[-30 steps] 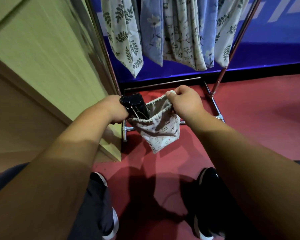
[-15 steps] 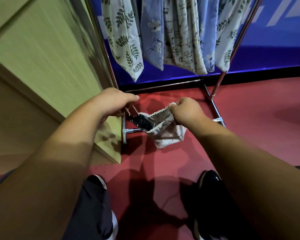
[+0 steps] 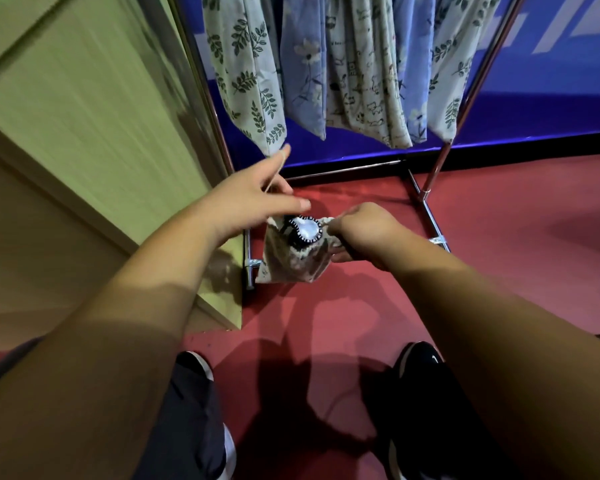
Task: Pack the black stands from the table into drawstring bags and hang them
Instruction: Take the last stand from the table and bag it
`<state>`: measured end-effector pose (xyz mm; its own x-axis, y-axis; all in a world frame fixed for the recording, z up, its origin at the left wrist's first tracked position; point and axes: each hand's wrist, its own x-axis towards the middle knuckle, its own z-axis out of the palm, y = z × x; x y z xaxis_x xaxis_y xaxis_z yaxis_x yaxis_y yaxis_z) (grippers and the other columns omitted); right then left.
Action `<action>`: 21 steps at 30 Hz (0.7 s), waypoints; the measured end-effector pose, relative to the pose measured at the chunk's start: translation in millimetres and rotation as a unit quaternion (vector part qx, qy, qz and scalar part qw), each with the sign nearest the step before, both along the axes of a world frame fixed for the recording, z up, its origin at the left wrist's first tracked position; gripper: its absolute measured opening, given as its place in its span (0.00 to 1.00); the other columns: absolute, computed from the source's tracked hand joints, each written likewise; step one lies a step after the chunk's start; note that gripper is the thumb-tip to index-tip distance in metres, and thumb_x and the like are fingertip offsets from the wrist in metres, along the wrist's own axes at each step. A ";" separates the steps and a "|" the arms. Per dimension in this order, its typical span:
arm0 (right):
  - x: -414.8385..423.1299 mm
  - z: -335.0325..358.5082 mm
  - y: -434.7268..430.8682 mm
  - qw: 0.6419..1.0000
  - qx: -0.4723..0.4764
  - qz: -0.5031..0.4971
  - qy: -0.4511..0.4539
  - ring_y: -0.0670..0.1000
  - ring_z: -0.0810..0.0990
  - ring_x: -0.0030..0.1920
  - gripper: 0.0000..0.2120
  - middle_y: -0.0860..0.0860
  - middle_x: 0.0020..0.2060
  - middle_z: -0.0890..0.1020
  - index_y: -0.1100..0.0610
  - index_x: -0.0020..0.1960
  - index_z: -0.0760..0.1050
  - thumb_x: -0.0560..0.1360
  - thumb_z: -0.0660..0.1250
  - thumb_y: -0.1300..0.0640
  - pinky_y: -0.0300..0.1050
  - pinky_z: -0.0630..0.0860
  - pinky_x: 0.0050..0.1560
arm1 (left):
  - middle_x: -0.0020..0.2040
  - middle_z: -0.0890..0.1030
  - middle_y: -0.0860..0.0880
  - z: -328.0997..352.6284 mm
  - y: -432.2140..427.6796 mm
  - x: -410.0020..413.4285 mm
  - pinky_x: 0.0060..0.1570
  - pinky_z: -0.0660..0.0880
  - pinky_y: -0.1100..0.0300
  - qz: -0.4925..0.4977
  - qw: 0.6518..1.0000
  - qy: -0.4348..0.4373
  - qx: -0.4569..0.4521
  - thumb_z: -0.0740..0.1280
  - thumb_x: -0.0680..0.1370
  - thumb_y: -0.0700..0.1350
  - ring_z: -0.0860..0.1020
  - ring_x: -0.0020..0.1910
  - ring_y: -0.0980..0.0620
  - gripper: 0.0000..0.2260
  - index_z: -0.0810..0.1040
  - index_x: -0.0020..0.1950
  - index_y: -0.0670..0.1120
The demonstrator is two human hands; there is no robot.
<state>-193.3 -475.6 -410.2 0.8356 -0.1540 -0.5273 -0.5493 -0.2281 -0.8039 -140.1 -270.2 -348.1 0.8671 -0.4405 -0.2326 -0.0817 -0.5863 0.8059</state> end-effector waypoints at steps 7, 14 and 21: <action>-5.3 3.8 8.1 0.983 0.180 0.017 0.025 0.58 0.87 0.39 0.07 0.65 0.46 0.85 0.66 0.59 0.80 0.82 0.67 0.68 0.51 0.88 0.45 | 0.66 0.81 0.58 -19.0 -17.1 -16.3 0.39 0.77 0.69 -0.091 0.991 0.006 0.100 0.75 0.75 0.39 0.82 0.41 0.63 0.46 0.54 0.86 0.59; -3.3 8.4 9.6 0.988 0.122 0.062 -0.066 0.53 0.83 0.32 0.05 0.62 0.37 0.84 0.64 0.51 0.81 0.81 0.67 0.69 0.47 0.83 0.35 | 0.46 0.82 0.57 -39.9 -14.9 -7.1 0.36 0.70 0.68 -0.039 0.990 -0.031 0.134 0.73 0.79 0.39 0.76 0.38 0.59 0.34 0.69 0.81 0.58; 2.1 9.2 7.2 0.988 0.059 0.074 -0.123 0.49 0.75 0.30 0.04 0.55 0.33 0.81 0.64 0.53 0.83 0.82 0.70 0.63 0.41 0.74 0.31 | 0.42 0.82 0.56 -41.6 -20.9 -11.2 0.38 0.76 0.63 -0.075 0.986 -0.035 0.146 0.68 0.77 0.37 0.80 0.39 0.56 0.22 0.79 0.55 0.67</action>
